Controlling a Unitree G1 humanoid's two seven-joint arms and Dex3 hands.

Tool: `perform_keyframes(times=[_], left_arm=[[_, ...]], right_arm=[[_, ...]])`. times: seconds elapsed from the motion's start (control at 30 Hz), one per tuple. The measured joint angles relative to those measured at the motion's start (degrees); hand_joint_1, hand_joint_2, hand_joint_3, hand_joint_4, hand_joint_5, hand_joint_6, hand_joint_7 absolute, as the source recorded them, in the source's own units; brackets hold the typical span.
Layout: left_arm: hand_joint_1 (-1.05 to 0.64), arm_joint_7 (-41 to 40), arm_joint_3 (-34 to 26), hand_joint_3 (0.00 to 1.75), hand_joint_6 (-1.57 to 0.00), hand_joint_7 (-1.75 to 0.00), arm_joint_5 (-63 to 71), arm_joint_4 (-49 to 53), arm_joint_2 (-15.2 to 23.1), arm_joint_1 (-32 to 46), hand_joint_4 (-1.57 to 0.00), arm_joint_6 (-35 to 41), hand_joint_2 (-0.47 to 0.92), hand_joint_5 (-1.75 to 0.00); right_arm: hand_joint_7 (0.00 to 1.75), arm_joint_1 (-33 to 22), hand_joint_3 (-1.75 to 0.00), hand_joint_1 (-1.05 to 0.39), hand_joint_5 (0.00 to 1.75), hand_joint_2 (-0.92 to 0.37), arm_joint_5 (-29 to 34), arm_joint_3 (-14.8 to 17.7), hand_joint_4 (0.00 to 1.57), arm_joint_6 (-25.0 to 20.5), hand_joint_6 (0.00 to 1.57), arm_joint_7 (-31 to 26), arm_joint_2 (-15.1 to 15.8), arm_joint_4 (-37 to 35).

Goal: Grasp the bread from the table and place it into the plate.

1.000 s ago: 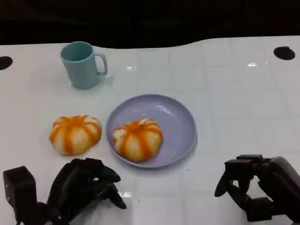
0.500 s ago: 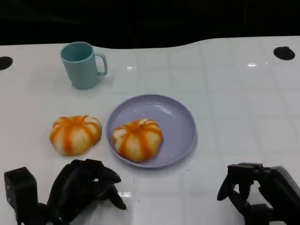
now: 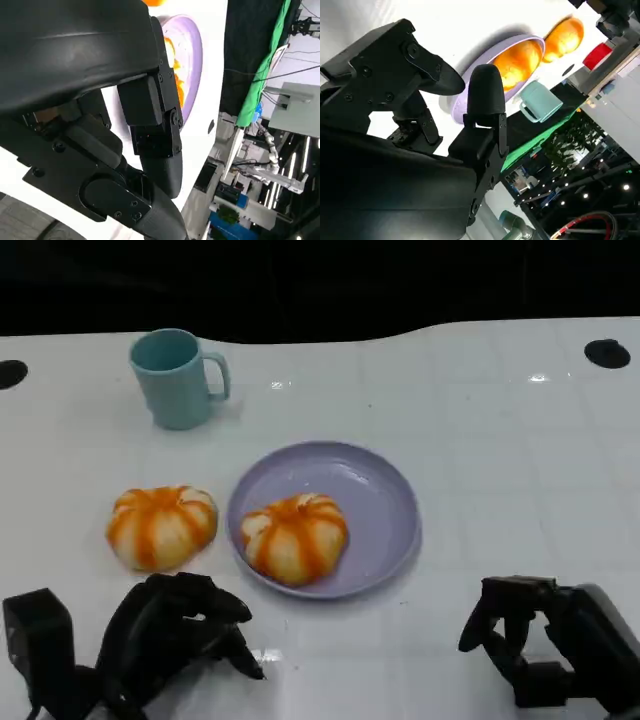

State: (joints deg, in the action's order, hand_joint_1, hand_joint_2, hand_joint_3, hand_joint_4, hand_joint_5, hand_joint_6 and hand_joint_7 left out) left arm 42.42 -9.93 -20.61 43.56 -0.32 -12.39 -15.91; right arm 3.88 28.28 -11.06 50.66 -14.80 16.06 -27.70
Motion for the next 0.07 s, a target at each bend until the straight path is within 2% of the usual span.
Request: perform_keyframes(times=[0.07], left_arm=[[-1.05,0.1,0.0,0.00,-1.57,-0.20,0.0,0.1,0.0,0.0,-1.57,0.0,0.70,-0.57]], right_arm=[[1.32,0.1,-1.21,-0.13,1.75,-0.41,0.2,0.0,0.83,0.0,0.76,-0.1,0.0,0.0]])
